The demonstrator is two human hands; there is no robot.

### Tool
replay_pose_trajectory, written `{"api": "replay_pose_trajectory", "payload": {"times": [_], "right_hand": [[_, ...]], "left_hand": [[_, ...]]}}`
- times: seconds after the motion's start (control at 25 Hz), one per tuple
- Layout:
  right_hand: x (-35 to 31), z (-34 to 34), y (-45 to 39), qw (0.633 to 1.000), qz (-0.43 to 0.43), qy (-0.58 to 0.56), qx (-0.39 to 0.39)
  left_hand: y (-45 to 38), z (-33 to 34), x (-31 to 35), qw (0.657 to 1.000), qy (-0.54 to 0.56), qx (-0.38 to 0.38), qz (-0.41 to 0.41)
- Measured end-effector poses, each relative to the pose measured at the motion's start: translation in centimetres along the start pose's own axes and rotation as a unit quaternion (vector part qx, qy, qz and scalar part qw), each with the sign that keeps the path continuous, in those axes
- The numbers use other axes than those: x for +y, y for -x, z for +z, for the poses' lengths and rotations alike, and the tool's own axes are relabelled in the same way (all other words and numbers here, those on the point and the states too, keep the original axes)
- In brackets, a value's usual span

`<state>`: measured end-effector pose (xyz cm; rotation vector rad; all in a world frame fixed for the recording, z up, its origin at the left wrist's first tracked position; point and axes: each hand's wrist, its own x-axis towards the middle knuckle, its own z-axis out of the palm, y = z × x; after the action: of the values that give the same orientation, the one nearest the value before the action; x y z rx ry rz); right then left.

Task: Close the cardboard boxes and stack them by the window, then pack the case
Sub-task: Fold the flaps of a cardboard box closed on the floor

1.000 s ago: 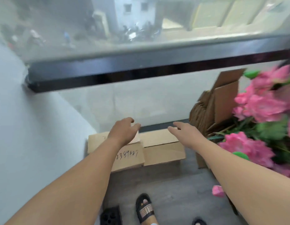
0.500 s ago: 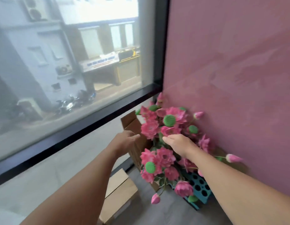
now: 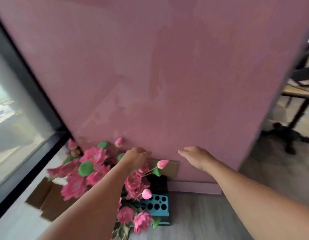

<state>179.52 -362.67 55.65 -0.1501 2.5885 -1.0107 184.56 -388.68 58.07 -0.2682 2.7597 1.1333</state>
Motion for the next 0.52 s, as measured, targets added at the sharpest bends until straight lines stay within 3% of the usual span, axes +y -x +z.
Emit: {"api": "replay_pose_trajectory", "payload": {"times": [0.12, 0.24, 0.52], "right_hand": [[3.9, -3.6, 1.1, 0.995, 0.084, -0.021, 0.054], [6.9, -7.2, 2.8, 0.982, 0.146, -0.023, 0.119], [15.8, -11.9, 8.8, 0.929, 0.269, -0.091, 0.235]], "left_hand": [[-4.2, 3.2, 4.8, 0.998, 0.039, -0.058, -0.007], [-7.6, 6.5, 9.6, 0.989, -0.001, -0.136, 0.055], [-11.1, 16.3, 19.7, 0.928, -0.112, -0.284, 0.214]]}}
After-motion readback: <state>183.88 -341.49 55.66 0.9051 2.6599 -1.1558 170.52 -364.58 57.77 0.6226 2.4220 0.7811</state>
